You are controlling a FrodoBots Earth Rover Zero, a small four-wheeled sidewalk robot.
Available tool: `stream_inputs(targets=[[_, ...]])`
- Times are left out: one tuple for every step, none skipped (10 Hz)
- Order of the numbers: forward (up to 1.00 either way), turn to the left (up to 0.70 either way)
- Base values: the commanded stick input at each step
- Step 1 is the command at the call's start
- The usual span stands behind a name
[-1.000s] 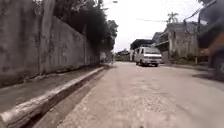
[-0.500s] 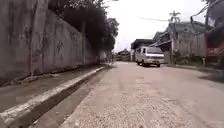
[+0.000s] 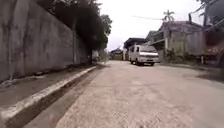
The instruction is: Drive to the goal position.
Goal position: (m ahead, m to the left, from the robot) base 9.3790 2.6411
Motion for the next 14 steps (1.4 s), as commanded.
stream_inputs(targets=[[0.7, 0.0], [0.7, 0.0], [0.7, 0.0], [0.7, 0.0], [0.7, 0.0], [0.7, 0.0], [0.7, 0.0], [0.7, 0.0], [0.7, 0.0], [0.7, 0.0], [0.7, 0.0], [0.78, 0.0], [0.85, 0.0], [0.85, 0.0]])
